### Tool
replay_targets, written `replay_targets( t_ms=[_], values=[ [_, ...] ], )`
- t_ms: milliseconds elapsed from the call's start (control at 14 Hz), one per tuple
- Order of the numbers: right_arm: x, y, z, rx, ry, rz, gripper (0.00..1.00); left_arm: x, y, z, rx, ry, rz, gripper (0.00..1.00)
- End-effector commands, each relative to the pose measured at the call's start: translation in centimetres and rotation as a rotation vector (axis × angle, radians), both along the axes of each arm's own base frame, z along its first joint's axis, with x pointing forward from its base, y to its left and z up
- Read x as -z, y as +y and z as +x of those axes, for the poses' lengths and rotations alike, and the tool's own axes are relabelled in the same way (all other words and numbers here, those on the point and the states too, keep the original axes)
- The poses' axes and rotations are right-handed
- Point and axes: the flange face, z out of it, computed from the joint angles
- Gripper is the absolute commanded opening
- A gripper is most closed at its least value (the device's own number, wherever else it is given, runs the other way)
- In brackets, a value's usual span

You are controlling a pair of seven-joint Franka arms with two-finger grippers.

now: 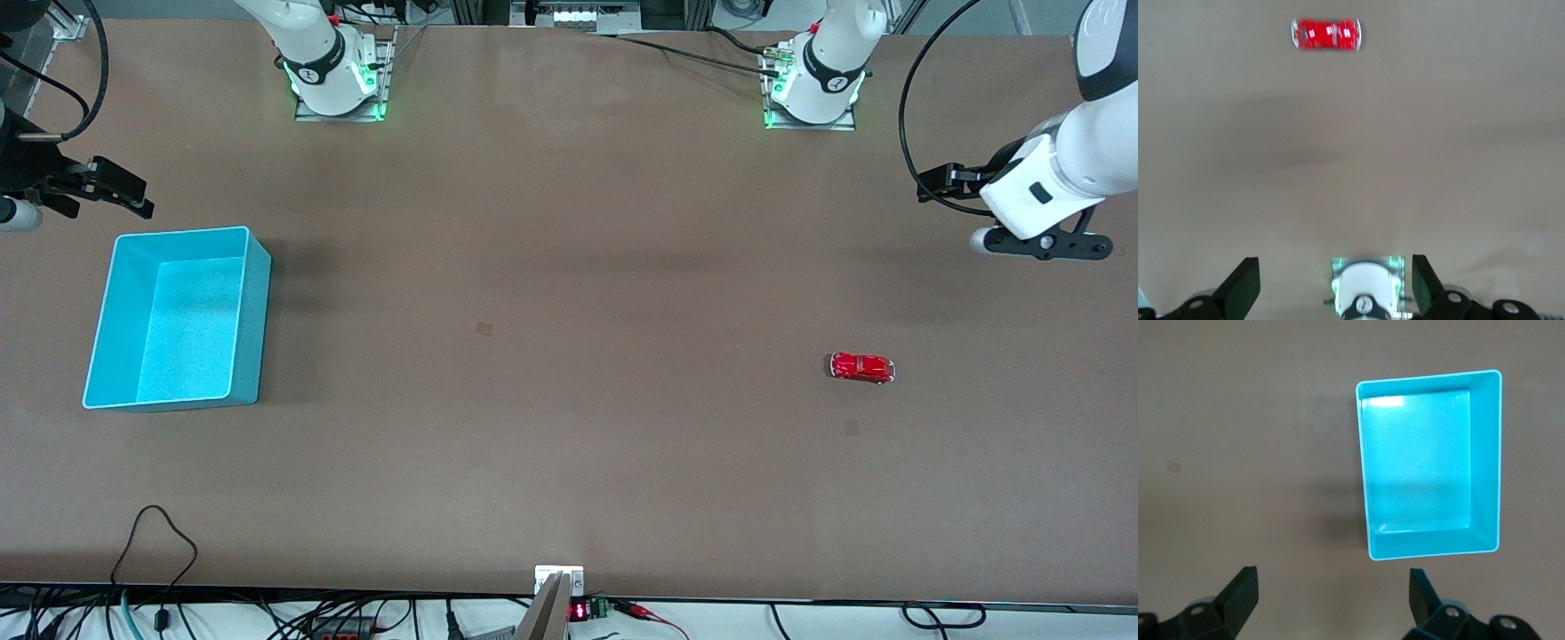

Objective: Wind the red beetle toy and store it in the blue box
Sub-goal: 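Move the left gripper over the red toy car, then lower the left gripper onto the red car and press it down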

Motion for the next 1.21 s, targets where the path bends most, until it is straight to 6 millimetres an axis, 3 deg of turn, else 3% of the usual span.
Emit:
replay_targets(
  t_ms=[0,214,357,500,714,929,1143],
  values=[
    [-0.1,0.0,-0.1,0.007,-0.005,-0.015,1.00,1.2,-0.3,-0.2,0.150,0.050,-0.067,1.00],
    [0.3,0.1,0.1,0.009,0.001,-0.009,1.00,4.3,0.7,0.3,0.468,0.037,-0.182,1.00],
    [0.2,0.1,0.2,0.009,-0.002,-0.007,1.00,7.5,1.5,1.0,0.597,-0.018,-0.215,1.00],
    [0.2,0.0,0.2,0.009,-0.002,-0.006,1.00,11.3,3.5,2.4,0.753,-0.099,-0.249,1.00],
    [0.2,0.0,0.2,0.009,-0.002,-0.006,1.00,17.6,4.8,5.7,0.990,-0.166,-0.288,1.00],
    [0.2,0.0,0.2,0.009,-0.002,-0.006,1.00,22.2,4.8,7.9,1.237,-0.227,-0.300,1.00],
    [0.3,0.0,0.3,0.009,-0.005,-0.007,1.00,26.1,4.7,8.1,1.387,-0.264,-0.241,1.00]
  ],
)
